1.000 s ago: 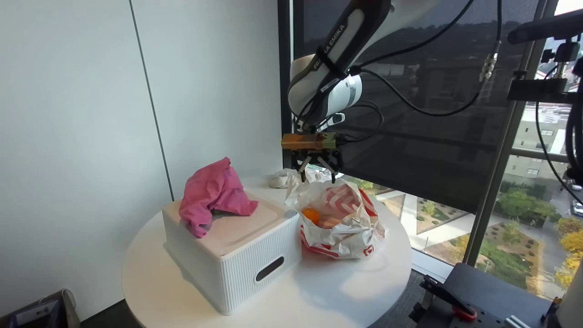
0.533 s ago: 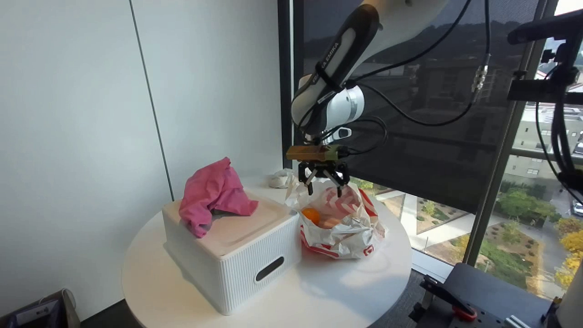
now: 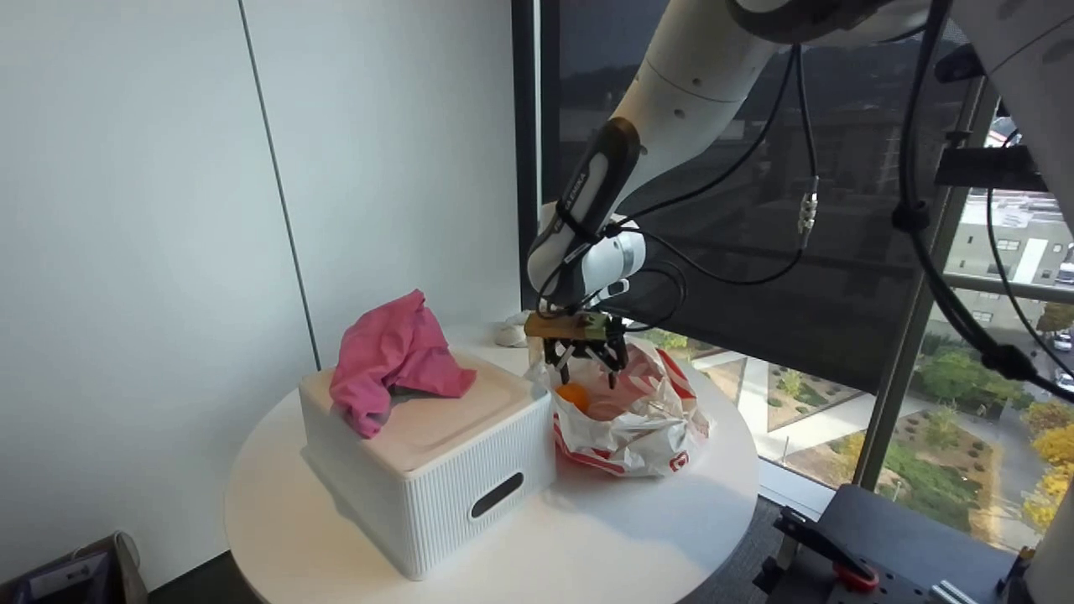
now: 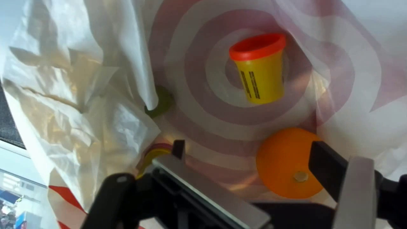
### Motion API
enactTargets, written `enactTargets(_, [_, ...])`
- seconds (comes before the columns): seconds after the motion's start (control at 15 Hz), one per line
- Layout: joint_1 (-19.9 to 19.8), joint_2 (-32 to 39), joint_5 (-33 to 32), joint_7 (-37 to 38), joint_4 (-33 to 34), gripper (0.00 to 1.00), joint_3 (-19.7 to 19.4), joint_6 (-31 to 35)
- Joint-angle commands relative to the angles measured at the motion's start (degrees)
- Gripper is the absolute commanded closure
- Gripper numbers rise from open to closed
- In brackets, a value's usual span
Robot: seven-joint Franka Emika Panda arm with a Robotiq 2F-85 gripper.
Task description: Take the moose, radish, pink t-shirt and orange out of the plastic bag and put them on top of the container.
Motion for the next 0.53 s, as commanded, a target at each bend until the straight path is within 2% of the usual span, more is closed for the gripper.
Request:
enactTargets(0.0, [-0.08,8.54,0.64,-1.39,8.55,0.00,-1.49,3.05])
enactTargets(0.47, [1.11,17.72,3.40,0.90,14.05,0.00,-3.56,12.55])
